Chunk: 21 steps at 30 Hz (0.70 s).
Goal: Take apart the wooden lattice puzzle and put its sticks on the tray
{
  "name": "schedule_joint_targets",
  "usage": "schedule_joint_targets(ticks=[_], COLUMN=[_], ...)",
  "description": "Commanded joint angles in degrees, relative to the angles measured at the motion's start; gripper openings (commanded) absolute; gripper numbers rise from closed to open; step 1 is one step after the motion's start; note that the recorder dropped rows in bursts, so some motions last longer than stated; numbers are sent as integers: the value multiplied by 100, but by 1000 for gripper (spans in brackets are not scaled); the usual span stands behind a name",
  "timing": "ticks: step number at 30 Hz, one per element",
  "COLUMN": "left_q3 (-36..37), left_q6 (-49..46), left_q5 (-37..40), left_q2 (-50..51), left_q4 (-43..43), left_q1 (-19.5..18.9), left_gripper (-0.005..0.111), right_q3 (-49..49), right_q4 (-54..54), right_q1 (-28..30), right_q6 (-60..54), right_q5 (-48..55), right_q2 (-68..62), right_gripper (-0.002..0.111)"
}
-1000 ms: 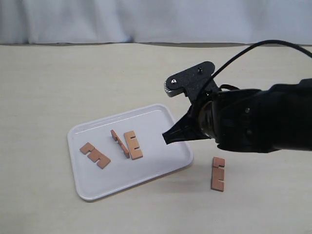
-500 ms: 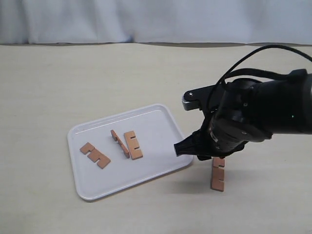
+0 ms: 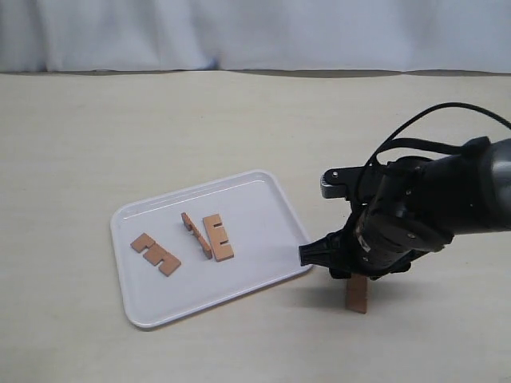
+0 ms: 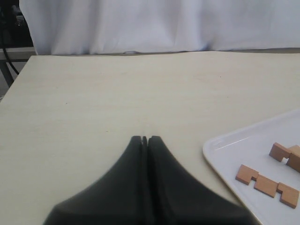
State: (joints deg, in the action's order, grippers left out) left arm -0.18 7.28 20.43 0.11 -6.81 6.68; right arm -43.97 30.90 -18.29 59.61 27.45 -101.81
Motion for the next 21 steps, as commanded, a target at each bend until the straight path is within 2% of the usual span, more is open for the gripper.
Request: schedule_joint_targets(ticks=[1,6,8,12,18,21], left_q3=[18,18,18,18,18,18], left_q6=[14,14,14,14,14,14], left_q5=[-47,-47,-47,-47,-47,-47], left_q2=[-11,-11,-11,-11,-11,-11], left_q4=[-7,-7,-7,-7,-7,-7], left_q1=[-1,-1,-1,-1,-1,-1], left_gripper=[0,0,0,0,0,0], right_q3=[30,30,30,30,30,30], right_q4=[219,276,276,265,-45,-45], right_q1=[30,30,30,30,30,30], right_q6=[268,268,268,499,-74,-250], right_q5=[-78,-79,-79,-79,-347,-357], right_q2=[-174,-227,-227,-227,-227,-227], right_gripper=[51,51,45,26,24,13])
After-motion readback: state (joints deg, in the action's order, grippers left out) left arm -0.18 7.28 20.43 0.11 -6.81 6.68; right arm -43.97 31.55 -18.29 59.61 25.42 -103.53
